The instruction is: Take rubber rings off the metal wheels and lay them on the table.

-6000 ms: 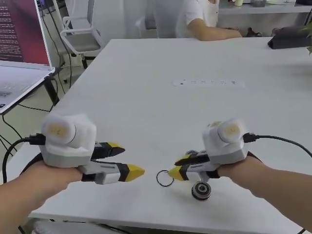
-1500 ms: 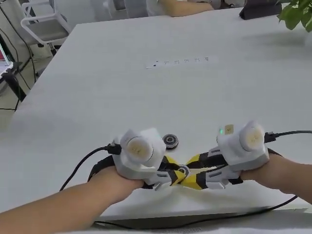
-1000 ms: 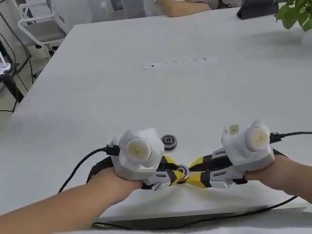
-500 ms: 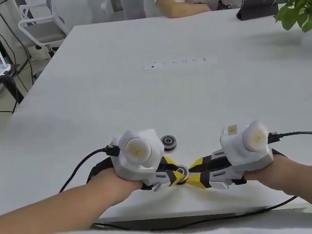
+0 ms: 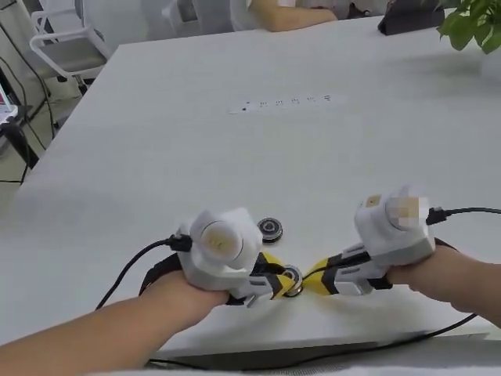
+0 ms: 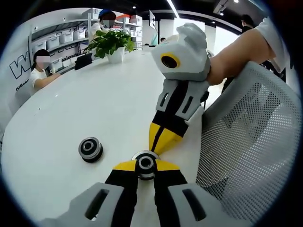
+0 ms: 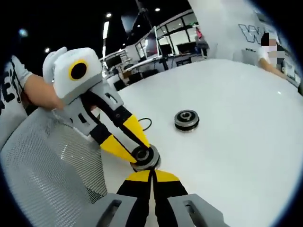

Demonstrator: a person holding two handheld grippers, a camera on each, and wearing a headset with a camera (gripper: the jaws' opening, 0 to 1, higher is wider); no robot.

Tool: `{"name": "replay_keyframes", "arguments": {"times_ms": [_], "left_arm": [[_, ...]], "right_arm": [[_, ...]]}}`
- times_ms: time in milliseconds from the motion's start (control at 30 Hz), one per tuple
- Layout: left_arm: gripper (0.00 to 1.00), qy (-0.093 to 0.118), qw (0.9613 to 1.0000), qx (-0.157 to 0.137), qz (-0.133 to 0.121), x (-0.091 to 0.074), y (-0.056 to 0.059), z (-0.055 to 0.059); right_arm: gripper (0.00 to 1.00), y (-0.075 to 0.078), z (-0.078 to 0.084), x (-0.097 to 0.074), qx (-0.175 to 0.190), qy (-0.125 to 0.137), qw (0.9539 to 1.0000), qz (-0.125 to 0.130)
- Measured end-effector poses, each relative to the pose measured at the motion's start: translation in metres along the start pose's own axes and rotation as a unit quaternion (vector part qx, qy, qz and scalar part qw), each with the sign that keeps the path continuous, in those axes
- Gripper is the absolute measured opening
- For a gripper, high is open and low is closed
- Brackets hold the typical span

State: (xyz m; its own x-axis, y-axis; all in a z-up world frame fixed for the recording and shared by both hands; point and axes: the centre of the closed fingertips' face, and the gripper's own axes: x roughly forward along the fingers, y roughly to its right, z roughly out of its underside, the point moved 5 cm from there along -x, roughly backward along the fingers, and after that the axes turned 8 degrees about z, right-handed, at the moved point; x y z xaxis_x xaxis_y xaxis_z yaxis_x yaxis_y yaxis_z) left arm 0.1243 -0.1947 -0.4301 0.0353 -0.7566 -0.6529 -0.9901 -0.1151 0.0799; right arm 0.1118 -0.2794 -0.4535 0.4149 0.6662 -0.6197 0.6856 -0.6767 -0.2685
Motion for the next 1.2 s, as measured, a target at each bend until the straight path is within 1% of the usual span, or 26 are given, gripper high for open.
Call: {"name": "replay_keyframes", "arguments": {"times_ms": [100, 233, 267, 333, 433, 467, 500, 533, 567, 600, 667, 700, 867, 1000, 1100, 1200], "left_arm": [[0.07, 0.002, 1.0000, 0.002, -0.002, 0.000, 0.000, 0.000], [0.07, 0.001, 1.0000, 0.003, -0.004, 0.001, 0.001, 0.000], [0.07, 0.001, 1.0000, 0.002, -0.005, 0.001, 0.001, 0.000], [0.07, 0.001, 1.0000, 0.002, -0.006, 0.001, 0.001, 0.000], [0.07, 0.000, 1.0000, 0.002, -0.006, 0.001, 0.001, 0.000], [0.07, 0.000, 1.0000, 0.002, -0.006, 0.001, 0.001, 0.000], [0.07, -0.001, 1.0000, 0.002, -0.005, 0.001, 0.002, 0.000], [0.07, -0.001, 1.0000, 0.002, -0.005, 0.001, 0.002, 0.000], [0.07, -0.002, 1.0000, 0.002, -0.006, 0.001, 0.002, 0.000], [0.07, -0.002, 1.0000, 0.003, -0.006, 0.001, 0.002, 0.000], [0.07, -0.002, 1.0000, 0.004, -0.006, 0.001, 0.002, 0.000], [0.07, -0.002, 1.0000, 0.003, -0.006, 0.001, 0.002, 0.000], [0.07, -0.004, 1.0000, 0.005, -0.007, 0.002, 0.003, -0.001], [0.07, -0.005, 0.9999, 0.005, -0.008, 0.002, 0.003, -0.001], [0.07, -0.005, 0.9999, 0.006, -0.010, 0.002, 0.003, -0.001], [0.07, -0.005, 0.9999, 0.006, -0.010, 0.002, 0.004, -0.001]], "right_arm": [[0.00, 0.001, 0.001, 0.000, 0.047, -0.002, 0.9989, 0.000], [0.00, 0.004, 0.001, -0.003, 0.089, 0.008, 0.9960, -0.002], [0.00, 0.004, 0.001, -0.004, 0.097, 0.010, 0.9952, -0.003], [0.00, 0.005, 0.002, -0.004, 0.100, 0.012, 0.9949, -0.004], [0.00, 0.000, 0.000, -0.005, 0.112, 0.017, 0.9936, -0.007], [0.00, 0.000, -0.001, -0.007, 0.119, 0.025, 0.9926, -0.001], [0.00, 0.000, -0.005, -0.008, 0.125, 0.036, 0.9915, -0.003], [0.00, -0.004, -0.008, -0.009, 0.153, 0.046, 0.9869, -0.020], [0.00, -0.006, -0.007, -0.010, 0.149, 0.042, 0.9877, -0.023], [0.00, -0.006, -0.005, -0.009, 0.136, 0.039, 0.9898, -0.015], [0.00, -0.008, -0.007, -0.009, 0.141, 0.043, 0.9888, -0.020], [0.00, -0.006, -0.006, -0.009, 0.145, 0.043, 0.9882, -0.021], [0.00, -0.006, -0.007, -0.010, 0.153, 0.049, 0.9866, -0.029], [0.00, -0.005, -0.008, -0.010, 0.153, 0.050, 0.9866, -0.031], [0.00, -0.006, -0.009, -0.009, 0.156, 0.052, 0.9856, -0.038], [0.00, -0.009, -0.011, -0.008, 0.152, 0.052, 0.9859, -0.046]]}}
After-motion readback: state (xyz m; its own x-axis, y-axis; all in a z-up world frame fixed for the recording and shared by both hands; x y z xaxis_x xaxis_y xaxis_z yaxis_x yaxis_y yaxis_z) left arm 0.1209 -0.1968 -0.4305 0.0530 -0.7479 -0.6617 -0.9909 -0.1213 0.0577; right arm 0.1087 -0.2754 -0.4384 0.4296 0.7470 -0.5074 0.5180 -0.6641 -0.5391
